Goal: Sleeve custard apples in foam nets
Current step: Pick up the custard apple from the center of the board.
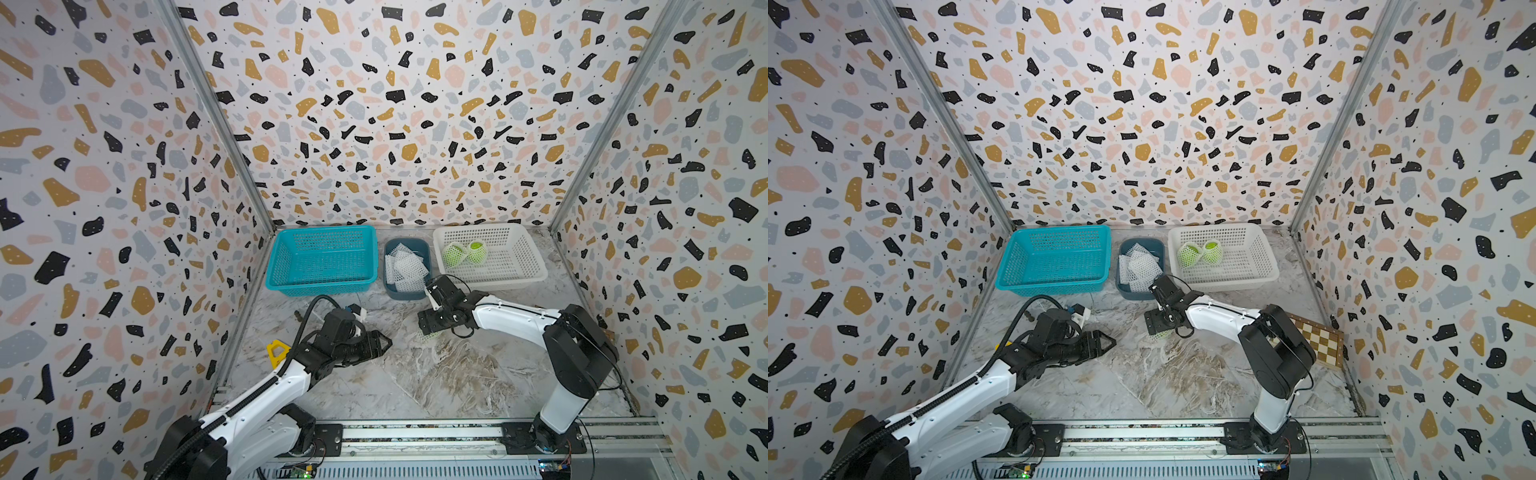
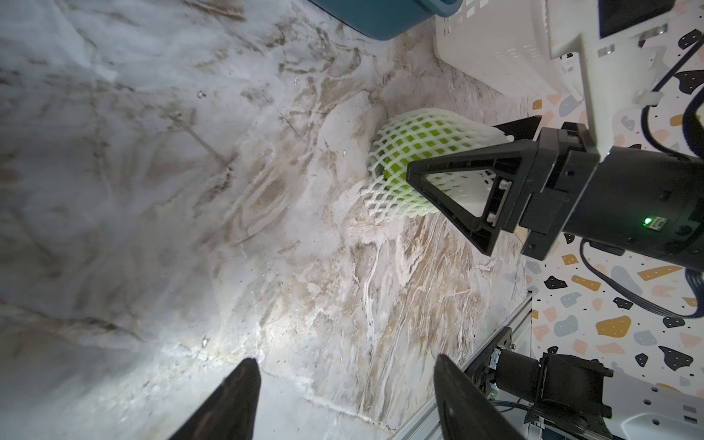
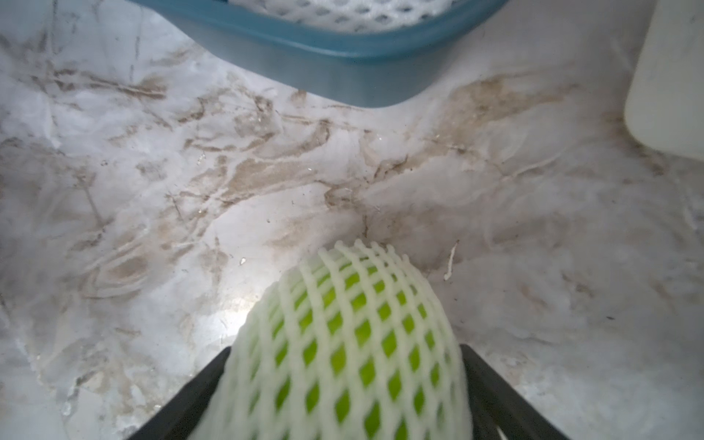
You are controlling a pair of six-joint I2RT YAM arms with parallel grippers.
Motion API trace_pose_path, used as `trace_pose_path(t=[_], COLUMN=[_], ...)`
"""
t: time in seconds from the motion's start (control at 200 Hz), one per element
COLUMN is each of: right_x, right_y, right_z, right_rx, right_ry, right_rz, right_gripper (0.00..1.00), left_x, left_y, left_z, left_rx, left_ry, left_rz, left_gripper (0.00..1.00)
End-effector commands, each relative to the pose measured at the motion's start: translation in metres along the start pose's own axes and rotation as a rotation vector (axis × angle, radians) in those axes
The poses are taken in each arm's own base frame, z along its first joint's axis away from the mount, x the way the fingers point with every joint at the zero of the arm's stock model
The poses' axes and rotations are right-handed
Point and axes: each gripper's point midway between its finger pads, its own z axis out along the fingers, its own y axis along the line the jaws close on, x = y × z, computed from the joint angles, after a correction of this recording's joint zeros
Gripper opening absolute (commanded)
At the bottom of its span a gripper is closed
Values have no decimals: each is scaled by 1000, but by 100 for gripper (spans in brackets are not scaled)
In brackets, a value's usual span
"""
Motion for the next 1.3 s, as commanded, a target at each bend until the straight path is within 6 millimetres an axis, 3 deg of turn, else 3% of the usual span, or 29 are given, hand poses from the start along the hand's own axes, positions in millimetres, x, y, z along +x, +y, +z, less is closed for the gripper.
trace_pose_path(t=[0.0, 0.26, 0.486, 1.292], right_x=[-9, -4, 6, 23], right_y=[4, 7, 8, 6], right_z=[-6, 2, 9, 13], right_rx=[16, 0, 1, -18], right_ry=[-14, 10, 39, 53], right_rz=[-31, -44, -50, -64], right_gripper=[89, 86, 91, 87], left_x=[1, 3, 5, 5], left_y=[6, 9, 10, 10], left_z=[2, 4, 5, 9], left_rx=[-11, -17, -18, -15], left_ry=[1, 9, 13, 21], left_rz=[-6, -17, -21, -37], left_gripper=[71, 70, 70, 70])
